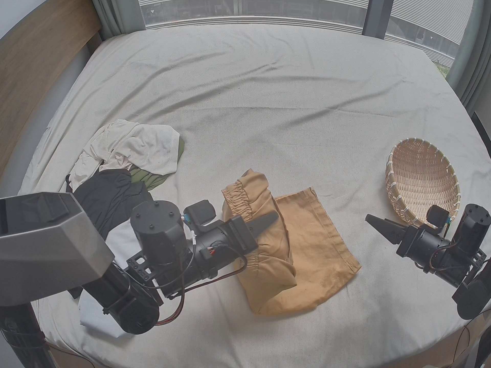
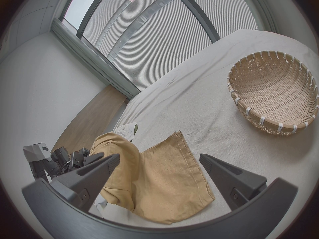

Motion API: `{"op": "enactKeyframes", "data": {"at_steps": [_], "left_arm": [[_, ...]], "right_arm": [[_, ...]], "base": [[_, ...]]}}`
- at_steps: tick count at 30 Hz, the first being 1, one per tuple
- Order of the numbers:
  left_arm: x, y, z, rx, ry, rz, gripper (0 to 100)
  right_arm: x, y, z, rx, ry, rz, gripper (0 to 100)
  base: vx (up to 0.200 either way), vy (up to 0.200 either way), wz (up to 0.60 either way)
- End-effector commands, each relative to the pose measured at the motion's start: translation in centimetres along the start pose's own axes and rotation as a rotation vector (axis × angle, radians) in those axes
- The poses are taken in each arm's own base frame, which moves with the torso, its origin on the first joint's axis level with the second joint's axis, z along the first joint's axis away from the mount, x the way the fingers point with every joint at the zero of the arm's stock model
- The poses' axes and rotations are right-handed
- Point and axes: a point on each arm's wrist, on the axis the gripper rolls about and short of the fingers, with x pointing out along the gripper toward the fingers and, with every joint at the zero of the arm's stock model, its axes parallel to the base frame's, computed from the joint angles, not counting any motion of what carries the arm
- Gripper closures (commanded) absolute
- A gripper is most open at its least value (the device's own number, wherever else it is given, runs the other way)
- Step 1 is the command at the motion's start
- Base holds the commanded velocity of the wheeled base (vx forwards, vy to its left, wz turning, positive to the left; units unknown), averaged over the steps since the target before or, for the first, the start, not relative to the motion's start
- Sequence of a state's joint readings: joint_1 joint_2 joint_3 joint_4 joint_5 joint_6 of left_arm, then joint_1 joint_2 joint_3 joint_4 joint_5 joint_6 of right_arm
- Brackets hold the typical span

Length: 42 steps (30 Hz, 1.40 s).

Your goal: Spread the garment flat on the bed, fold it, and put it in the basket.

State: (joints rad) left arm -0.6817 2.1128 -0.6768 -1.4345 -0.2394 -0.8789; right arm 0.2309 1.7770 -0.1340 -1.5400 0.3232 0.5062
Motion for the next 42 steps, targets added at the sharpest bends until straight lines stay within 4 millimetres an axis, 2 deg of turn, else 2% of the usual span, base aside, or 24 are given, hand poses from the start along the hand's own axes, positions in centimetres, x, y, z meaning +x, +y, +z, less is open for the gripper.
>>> {"op": "enactKeyframes", "data": {"at_steps": [1, 12, 19, 33, 34, 42], "left_arm": [[1.6, 1.0, -0.9, -0.003, 0.020, 0.001, 100], [5.1, 2.3, -3.0, -0.005, 0.062, -0.020, 100], [6.3, 3.1, -4.0, -0.012, 0.099, -0.012, 100], [7.5, 3.3, -3.3, -0.007, 0.072, -0.021, 100], [7.6, 3.3, -3.3, -0.005, 0.067, -0.021, 0], [7.8, 3.1, -3.4, -0.001, 0.064, -0.008, 0]], "right_arm": [[0.0, 0.1, 0.0, -0.001, -0.002, 0.003, 0], [0.2, 0.1, 0.2, -0.004, -0.010, 0.005, 0], [0.4, 0.2, 0.2, -0.006, -0.011, 0.013, 0], [0.4, 0.2, 0.2, -0.004, -0.008, 0.015, 0], [0.4, 0.2, 0.2, -0.004, -0.009, 0.013, 0], [0.4, 0.2, 0.2, -0.004, -0.008, 0.013, 0]], "base": [[0.000, 0.000, 0.00], [0.000, 0.000, 0.00], [0.000, 0.000, 0.00], [0.000, 0.000, 0.00], [0.000, 0.000, 0.00], [0.000, 0.000, 0.00]]}}
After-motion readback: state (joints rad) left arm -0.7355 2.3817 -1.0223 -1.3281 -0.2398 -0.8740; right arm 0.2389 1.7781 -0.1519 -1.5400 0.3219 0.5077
